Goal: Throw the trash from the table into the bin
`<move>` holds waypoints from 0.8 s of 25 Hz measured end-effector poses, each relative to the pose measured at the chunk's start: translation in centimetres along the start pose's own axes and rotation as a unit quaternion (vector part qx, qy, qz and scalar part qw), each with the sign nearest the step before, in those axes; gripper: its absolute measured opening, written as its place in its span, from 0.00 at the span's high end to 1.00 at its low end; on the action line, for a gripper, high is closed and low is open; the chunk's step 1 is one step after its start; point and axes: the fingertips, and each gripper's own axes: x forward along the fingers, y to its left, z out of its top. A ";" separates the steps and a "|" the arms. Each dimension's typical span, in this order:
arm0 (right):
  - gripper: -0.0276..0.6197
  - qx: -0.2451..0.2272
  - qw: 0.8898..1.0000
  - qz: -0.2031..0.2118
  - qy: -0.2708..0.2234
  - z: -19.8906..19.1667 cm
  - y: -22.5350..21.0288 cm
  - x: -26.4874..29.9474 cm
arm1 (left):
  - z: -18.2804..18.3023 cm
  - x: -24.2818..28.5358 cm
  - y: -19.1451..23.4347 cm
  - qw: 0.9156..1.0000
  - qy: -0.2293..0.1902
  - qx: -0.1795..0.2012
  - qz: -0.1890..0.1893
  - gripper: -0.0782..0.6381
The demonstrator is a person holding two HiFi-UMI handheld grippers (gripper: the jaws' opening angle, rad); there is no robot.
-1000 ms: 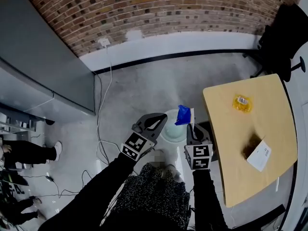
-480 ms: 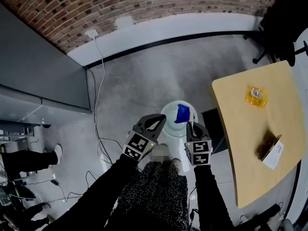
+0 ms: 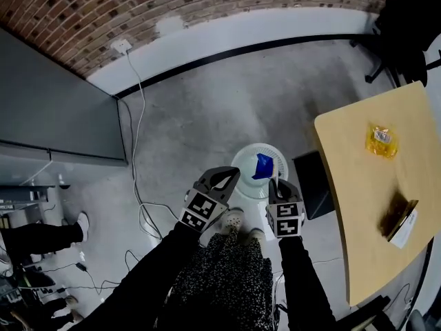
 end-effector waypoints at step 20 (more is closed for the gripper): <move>0.68 0.072 0.997 -0.007 0.008 -1.3 -0.1 0.9 | 2.0 -0.3 0.2 1.000 -0.017 0.012 -0.002 0.89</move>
